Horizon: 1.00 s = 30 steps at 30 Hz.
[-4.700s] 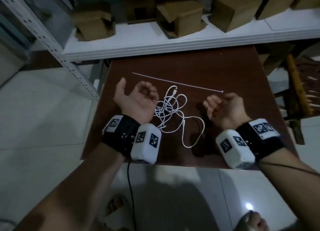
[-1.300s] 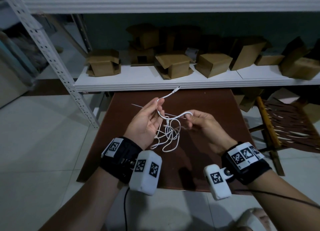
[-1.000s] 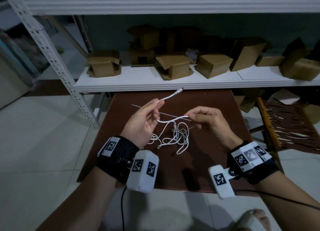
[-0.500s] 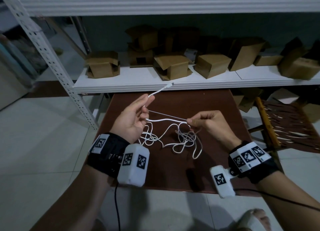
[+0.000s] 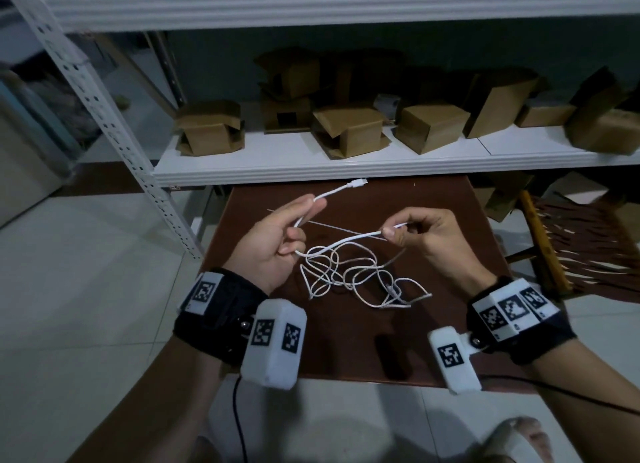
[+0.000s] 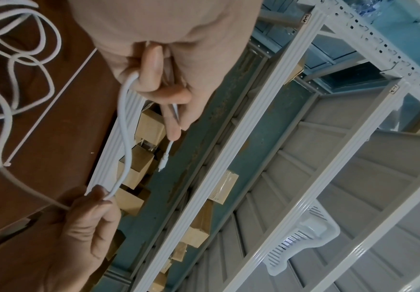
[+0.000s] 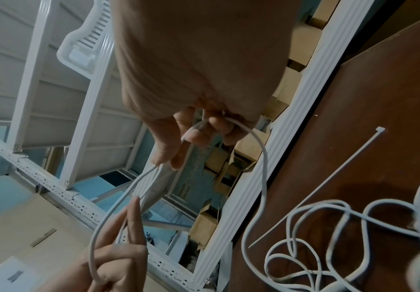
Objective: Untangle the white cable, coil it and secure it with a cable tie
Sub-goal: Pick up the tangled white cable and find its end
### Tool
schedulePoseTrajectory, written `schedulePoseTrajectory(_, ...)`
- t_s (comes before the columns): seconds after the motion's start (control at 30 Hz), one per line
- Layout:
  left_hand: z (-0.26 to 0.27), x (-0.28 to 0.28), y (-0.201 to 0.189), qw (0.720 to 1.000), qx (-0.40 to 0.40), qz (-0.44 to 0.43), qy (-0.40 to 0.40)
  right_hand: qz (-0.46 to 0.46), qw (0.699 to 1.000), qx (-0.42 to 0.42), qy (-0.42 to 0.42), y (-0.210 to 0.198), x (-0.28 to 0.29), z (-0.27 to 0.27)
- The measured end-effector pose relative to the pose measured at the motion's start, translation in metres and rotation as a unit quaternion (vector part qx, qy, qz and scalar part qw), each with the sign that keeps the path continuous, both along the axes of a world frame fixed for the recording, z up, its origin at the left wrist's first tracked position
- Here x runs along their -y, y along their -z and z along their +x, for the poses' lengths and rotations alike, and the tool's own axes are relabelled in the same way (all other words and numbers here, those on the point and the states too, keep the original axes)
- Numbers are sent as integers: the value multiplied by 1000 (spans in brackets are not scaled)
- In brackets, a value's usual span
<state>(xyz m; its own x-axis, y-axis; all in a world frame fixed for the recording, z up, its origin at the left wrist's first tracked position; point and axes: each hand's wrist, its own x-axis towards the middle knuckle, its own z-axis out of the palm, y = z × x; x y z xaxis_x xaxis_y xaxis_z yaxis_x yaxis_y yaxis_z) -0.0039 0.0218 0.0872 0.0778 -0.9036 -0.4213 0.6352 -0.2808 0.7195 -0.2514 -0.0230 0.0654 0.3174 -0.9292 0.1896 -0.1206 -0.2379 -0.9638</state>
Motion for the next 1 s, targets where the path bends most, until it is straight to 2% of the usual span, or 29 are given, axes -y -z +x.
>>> schedulePoseTrajectory(0.13, -8, 1, 9, 1000, 18, 1, 3, 3, 1000, -4, 3, 1, -1, 5)
schedulePoseTrajectory(0.33, -18, 0, 15, 997, 44, 19, 59, 7, 999, 24, 24, 2, 4, 11)
schedulePoseTrajectory(0.5, -18, 4, 11, 997, 35, 24, 66, 19, 1000, 3, 15, 8, 5, 10)
schedulePoseTrajectory(0.77, -18, 8, 14, 997, 45, 40, 50, 17, 998, -39, 55, 15, 5, 10)
schedulePoseTrajectory(0.9, -23, 6, 11, 999, 4, 31, 30, 16, 996, -8, 87, 15, 4, 11)
schedulePoseTrajectory(1.0, -24, 0, 7, 994, -103, 30, 21, 13, 992, 36, 124, 14, 6, 11)
